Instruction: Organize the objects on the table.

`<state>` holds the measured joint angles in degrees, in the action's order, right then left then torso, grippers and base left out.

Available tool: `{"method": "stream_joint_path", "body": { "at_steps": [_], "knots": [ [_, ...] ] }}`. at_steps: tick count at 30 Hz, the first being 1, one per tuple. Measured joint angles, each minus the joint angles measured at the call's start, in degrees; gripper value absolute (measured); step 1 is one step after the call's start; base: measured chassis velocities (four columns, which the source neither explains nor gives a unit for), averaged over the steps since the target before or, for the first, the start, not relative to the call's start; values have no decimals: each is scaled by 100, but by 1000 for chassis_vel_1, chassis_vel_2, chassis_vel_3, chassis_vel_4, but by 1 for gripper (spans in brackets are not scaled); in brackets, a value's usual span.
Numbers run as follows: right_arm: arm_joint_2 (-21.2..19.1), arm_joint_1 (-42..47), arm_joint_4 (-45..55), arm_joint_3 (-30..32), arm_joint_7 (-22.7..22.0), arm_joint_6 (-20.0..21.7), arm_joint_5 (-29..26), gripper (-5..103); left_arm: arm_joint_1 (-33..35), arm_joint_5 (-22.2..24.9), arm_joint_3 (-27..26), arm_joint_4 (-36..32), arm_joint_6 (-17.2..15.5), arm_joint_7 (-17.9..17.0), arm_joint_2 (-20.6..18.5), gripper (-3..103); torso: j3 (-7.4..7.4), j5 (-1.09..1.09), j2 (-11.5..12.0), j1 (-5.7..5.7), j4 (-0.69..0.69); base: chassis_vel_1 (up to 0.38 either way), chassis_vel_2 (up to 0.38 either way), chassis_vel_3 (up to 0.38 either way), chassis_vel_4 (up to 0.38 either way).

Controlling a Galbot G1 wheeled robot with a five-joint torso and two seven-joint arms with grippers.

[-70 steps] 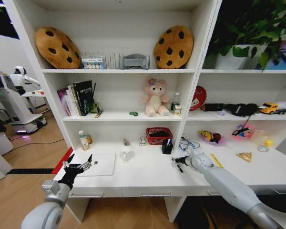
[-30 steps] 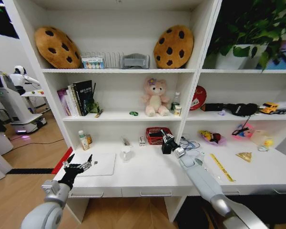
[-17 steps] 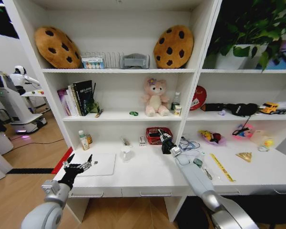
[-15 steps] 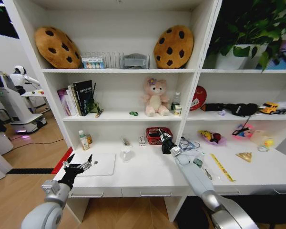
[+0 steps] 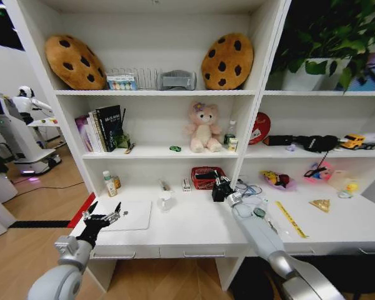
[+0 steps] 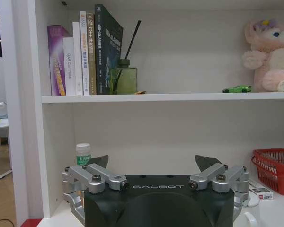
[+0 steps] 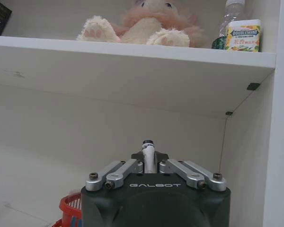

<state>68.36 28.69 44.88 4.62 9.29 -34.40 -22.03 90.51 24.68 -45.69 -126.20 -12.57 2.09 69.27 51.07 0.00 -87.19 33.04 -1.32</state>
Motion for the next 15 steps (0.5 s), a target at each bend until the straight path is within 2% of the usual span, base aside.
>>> {"method": "stream_joint_path", "body": {
  "at_steps": [11, 12, 14, 15],
  "knots": [
    [-116, 50, 9, -78, -42, 129, -197, 10, 0, 0, 0, 0, 0, 0, 0, 100, 0, 1, 0, 0, 0, 0, 0, 0, 0],
    [-163, 70, 56, -95, -108, 152, -198, 7, 0, 0, 0, 0, 0, 0, 0, 100, 0, 0, 0, 0, -1, 0, 0, 0, 0],
    [-190, 79, 82, -110, -149, 157, -197, 10, 0, 0, 0, 0, 0, 0, 0, 100, 0, -1, 0, 0, -2, 0, 0, 0, 0],
    [-219, 86, 109, -124, -185, 159, -191, 15, 0, 0, 0, 0, 0, 0, 0, 100, 0, 0, 0, 0, -1, 0, 0, 0, 0]
  ]
}}
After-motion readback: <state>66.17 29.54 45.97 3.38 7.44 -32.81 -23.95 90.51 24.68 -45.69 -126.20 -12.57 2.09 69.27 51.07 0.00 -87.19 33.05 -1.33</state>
